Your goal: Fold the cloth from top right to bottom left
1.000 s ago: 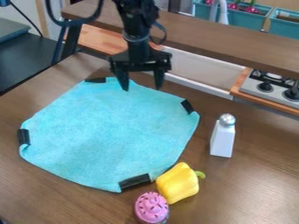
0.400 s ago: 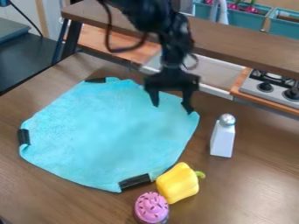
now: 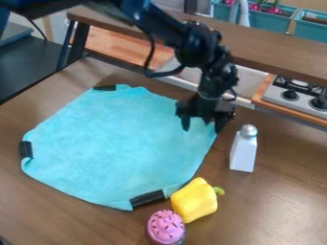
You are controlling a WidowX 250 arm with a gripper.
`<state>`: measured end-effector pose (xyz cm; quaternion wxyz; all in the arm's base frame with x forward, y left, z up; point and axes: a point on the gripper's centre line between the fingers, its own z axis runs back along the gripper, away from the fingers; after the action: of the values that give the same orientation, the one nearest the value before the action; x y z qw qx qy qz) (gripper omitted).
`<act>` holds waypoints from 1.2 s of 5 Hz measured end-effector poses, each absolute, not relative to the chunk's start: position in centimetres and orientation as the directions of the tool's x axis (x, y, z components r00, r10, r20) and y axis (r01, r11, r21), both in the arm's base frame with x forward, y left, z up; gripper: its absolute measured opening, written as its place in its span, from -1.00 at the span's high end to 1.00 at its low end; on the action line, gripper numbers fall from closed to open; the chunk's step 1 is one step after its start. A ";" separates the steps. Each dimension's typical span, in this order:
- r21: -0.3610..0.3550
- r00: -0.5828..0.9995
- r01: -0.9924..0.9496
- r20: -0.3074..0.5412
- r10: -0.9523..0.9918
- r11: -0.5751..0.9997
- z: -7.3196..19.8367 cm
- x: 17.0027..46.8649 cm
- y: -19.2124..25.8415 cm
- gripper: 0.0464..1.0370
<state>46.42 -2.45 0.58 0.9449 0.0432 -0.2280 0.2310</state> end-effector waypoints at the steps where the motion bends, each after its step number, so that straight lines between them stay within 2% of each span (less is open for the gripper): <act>1: -0.037 0.753 -0.449 0.523 0.400 0.893 1.0 47.3 -3.5 -0.93; 3: -0.069 0.717 -0.480 0.543 0.437 0.874 1.7 48.9 -3.6 -0.93; 5: -0.061 0.714 -0.491 0.543 0.442 0.869 1.5 49.9 -3.6 -0.93; 6: -0.038 0.728 -0.497 0.526 0.440 0.867 0.2 49.8 -3.4 -0.93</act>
<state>49.82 -3.36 0.16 0.9279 0.0530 -0.2691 0.2526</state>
